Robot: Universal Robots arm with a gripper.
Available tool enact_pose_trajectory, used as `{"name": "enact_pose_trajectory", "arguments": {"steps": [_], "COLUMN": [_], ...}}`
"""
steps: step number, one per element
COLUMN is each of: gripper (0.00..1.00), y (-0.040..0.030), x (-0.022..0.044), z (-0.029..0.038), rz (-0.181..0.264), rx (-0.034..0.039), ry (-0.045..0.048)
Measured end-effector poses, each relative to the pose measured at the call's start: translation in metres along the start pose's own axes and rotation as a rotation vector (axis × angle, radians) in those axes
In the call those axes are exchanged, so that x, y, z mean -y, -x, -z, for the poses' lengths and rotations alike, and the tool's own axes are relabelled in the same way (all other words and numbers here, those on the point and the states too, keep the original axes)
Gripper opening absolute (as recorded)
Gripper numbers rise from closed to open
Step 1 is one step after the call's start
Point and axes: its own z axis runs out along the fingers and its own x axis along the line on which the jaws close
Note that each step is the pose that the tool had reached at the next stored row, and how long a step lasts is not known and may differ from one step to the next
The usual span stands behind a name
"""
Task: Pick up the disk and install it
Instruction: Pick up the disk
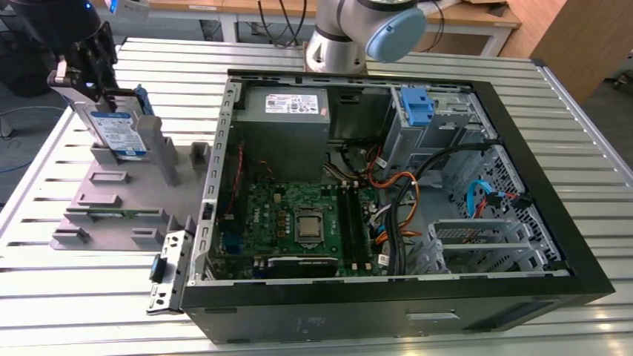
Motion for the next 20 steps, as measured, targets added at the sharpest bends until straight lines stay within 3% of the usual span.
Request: {"name": "enact_pose_trajectory", "arguments": {"steps": [2, 20], "gripper": [0.35, 0.35], "y": [0.0, 0.0], "x": [0.0, 0.0], "z": [0.0001, 0.0], "rz": [0.0, -0.009], "rx": [-0.0001, 0.0001], "ry": [0.0001, -0.0007]}}
